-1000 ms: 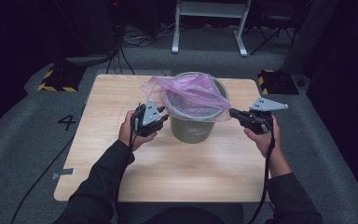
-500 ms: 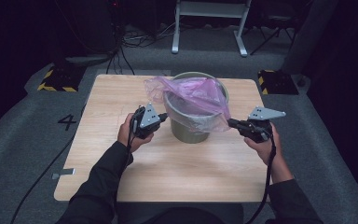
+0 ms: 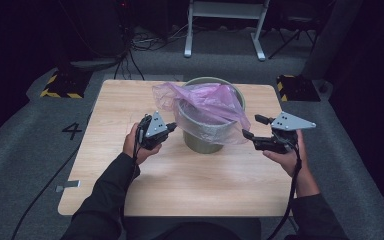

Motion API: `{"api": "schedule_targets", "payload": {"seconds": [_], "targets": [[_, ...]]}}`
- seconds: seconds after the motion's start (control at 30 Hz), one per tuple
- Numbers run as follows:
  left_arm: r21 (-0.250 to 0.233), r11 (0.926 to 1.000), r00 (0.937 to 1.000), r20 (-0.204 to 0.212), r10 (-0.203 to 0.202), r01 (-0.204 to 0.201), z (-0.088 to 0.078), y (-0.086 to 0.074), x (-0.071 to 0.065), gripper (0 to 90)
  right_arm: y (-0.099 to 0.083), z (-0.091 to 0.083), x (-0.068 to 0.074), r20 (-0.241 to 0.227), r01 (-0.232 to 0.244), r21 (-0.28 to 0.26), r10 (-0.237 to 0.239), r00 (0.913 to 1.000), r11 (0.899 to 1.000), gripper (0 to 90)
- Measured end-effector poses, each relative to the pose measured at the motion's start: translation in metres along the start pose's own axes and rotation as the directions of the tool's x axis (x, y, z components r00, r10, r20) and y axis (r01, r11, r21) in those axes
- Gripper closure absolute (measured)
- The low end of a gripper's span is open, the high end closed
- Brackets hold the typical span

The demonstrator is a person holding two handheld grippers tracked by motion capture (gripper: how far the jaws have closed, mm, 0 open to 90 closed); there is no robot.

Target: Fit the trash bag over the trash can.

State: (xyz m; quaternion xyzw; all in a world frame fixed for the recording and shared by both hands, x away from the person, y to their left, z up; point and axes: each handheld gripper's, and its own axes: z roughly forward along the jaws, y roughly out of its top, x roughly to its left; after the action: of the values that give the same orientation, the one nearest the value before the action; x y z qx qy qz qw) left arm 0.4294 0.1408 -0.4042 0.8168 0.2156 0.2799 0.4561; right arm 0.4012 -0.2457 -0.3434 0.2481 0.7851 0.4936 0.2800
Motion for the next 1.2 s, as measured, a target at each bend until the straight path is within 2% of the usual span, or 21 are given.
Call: {"api": "schedule_targets", "payload": {"seconds": [0.07, 0.17, 0.23, 0.3, 0.33, 0.43, 0.5, 0.57, 0.63, 0.77, 0.8, 0.83, 0.87, 0.9, 0.97, 1.0, 1.07, 1.1, 1.13, 1.17, 1.2], "targets": [[0.001, 1.0, 1.0, 0.002, 0.0, 0.0, 0.001, 0.001, 0.0, 90.0, 0.016, -0.003, 0.006, -0.005, 0.041, -0.044, -0.041, 0.9991, 0.998, 29.7], [0.008, 1.0, 1.0, 0.004, -0.001, 0.001, 0.003, 0.001, 0.0, 90.0, 0.028, 0.0, 0.01, -0.007, 0.063, -0.058, -0.063, 0.998, 0.996, 30.3], [0.011, 0.9999, 1.0, 0.005, 0.003, -0.003, 0.005, 0.001, 0.0, 90.0, 0.04, 0.01, 0.012, -0.012, 0.088, -0.044, -0.089, 0.996, 0.995, 31.7], [0.012, 0.9999, 1.0, 0.004, 0.003, -0.003, 0.007, 0.001, 0.0, 90.0, 0.05, 0.025, 0.013, -0.004, 0.115, 0.0, -0.115, 0.9933, 0.993, 34.9], [0.01, 0.9999, 0.9999, 0.01, -0.002, 0.002, 0.008, 0.001, 0.0, 90.0, 0.054, 0.033, 0.012, 0.003, 0.128, 0.035, -0.128, 0.9917, 0.991, 38.8], [0.014, 0.9999, 0.9998, 0.021, -0.007, 0.007, 0.014, 0.001, 0.0, 90.0, 0.062, 0.054, 0.008, 0.052, 0.132, 0.151, -0.141, 0.9887, 0.98, 64.4], [0.018, 0.9998, 0.9994, 0.032, -0.011, 0.01, 0.018, 0.0, -0.001, 90.0, 0.066, 0.06, 0.006, 0.042, 0.134, 0.169, -0.143, 0.9888, 0.976, 77.4], [0.026, 0.9996, 0.9992, 0.04, -0.007, 0.006, 0.02, -0.001, -0.001, 90.0, 0.07, 0.062, 0.005, 0.064, 0.138, 0.173, -0.151, 0.9865, 0.975, 86.2], [0.036, 0.9993, 0.9989, 0.047, -0.005, 0.003, 0.022, -0.002, -0.002, 90.0, 0.072, 0.063, 0.001, 0.061, 0.131, 0.167, -0.143, 0.9878, 0.977, 87.4], [0.051, 0.9987, 0.9976, 0.069, 0.002, -0.006, 0.024, -0.005, -0.002, 90.0, 0.074, 0.069, -0.015, 0.122, 0.069, 0.177, -0.091, 0.9883, 0.982, 89.9], [0.063, 0.9976, 0.9961, 0.084, 0.025, -0.03, 0.024, -0.005, -0.001, 90.0, 0.074, 0.07, -0.018, 0.137, 0.06, 0.182, -0.085, 0.9869, 0.981, 89.9], [0.064, 0.9976, 0.9966, 0.077, -0.03, 0.025, 0.024, -0.007, -0.006, 90.0, 0.072, 0.072, -0.025, 0.154, 0.034, 0.185, -0.063, 0.986, 0.982, 90.0], [0.073, 0.9969, 0.9956, 0.086, -0.037, 0.03, 0.024, -0.008, -0.008, 90.0, 0.071, 0.074, -0.031, 0.164, 0.006, 0.184, -0.037, 0.9858, 0.983, 90.0], [0.087, 0.9962, 0.9953, 0.097, -0.002, -0.007, 0.025, -0.008, -0.007, 90.0, 0.07, 0.075, -0.035, 0.172, -0.013, 0.185, -0.019, 0.9849, 0.983, 90.0], [0.101, 0.9947, 0.9941, 0.108, 0.007, -0.018, 0.024, -0.009, -0.009, 90.0, 0.068, 0.078, -0.045, 0.2, -0.051, 0.192, 0.012, 0.9797, 0.98, 90.0], [0.109, 0.9931, 0.9912, 0.129, 0.031, -0.045, 0.024, -0.009, -0.009, 90.0, 0.067, 0.08, -0.05, 0.216, -0.069, 0.193, 0.026, 0.976, 0.979, 90.0], [0.124, 0.9912, 0.9909, 0.132, 0.029, -0.045, 0.023, -0.01, -0.012, 90.0, 0.064, 0.084, -0.058, 0.225, -0.105, 0.197, 0.06, 0.9725, 0.975, 90.0], [0.121, 0.9869, 0.9847, 0.151, 0.088, -0.106, 0.023, -0.009, -0.009, 90.0, 0.063, 0.087, -0.061, 0.237, -0.117, 0.2, 0.068, 0.969, 0.973, 90.0], [0.126, 0.9847, 0.9822, 0.159, 0.1, -0.121, 0.022, -0.01, -0.01, 90.0, 0.062, 0.089, -0.065, 0.25, -0.124, 0.205, 0.071, 0.9656, 0.971, 90.0], [0.128, 0.9864, 0.9855, 0.148, 0.084, -0.103, 0.02, -0.011, -0.012, 90.0, 0.06, 0.092, -0.069, 0.256, -0.138, 0.204, 0.083, 0.963, 0.969, 90.0], [0.134, 0.9855, 0.984, 0.158, 0.083, -0.104, 0.019, -0.012, -0.013, 90.0, 0.059, 0.093, -0.071, 0.263, -0.143, 0.206, 0.086, 0.9608, 0.968, 90.0]]}}
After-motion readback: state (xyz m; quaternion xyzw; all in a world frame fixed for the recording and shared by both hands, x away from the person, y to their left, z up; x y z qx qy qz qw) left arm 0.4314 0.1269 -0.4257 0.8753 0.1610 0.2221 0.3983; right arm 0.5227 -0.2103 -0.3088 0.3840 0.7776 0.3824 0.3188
